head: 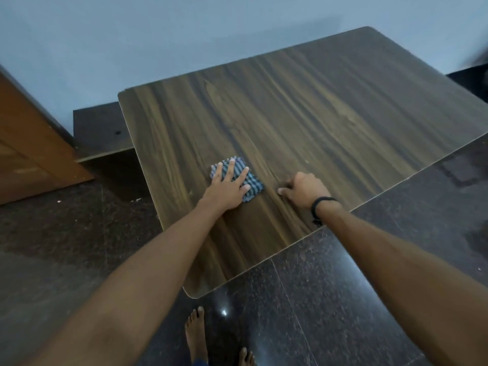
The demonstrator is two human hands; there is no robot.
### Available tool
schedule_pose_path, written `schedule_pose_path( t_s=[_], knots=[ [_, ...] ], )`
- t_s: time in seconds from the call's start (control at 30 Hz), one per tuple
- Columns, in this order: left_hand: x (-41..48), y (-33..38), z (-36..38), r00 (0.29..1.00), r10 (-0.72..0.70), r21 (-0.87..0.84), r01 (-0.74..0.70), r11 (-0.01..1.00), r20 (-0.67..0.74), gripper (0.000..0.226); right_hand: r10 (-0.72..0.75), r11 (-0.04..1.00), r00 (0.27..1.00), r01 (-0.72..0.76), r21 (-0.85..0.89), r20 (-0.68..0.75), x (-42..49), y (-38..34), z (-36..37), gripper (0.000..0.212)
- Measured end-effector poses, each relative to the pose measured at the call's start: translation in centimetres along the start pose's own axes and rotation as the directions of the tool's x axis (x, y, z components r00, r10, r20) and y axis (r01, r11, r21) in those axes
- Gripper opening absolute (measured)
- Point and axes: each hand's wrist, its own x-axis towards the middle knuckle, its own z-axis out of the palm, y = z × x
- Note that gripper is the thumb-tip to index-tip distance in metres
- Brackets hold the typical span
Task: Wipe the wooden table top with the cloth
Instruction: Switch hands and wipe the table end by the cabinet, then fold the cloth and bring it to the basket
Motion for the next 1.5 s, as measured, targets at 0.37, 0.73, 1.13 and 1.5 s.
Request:
schedule_pose_path(
  t_s=[0.37, 0.73, 1.13, 1.5],
  knots=[
    [0.8, -1.7, -3.7, 0.962, -0.086, -0.223, 0.027, 0.975, -0.259, 0.050, 0.232, 0.866, 0.973, -0.212, 0.453, 0.013, 1.5, -8.8, 3.9, 0.055],
    [3.1, -3.3, -13.2, 0.946, 0.310, -0.331, -0.323, 0.887, -0.092, 0.053, -0.146, 0.396, 0.989, 0.060, 0.916, -0.001, 4.0, -9.4, -6.8, 0.045],
    [4.3, 4.4, -19.1, 0.989, 0.121, -0.996, 0.079, 0.042, 0.084, 0.052, -0.199, 0.107, 0.979, 0.068, 0.992, -0.045, 6.4, -0.9, -16.4, 0.021],
    [9.3, 21.5, -18.0, 0.981, -0.156, -0.977, 0.087, -0.194, 0.119, 0.041, -0.139, 0.400, 0.988, 0.122, 0.908, -0.071, 10.8, 9.5, -22.5, 0.014]
  ],
)
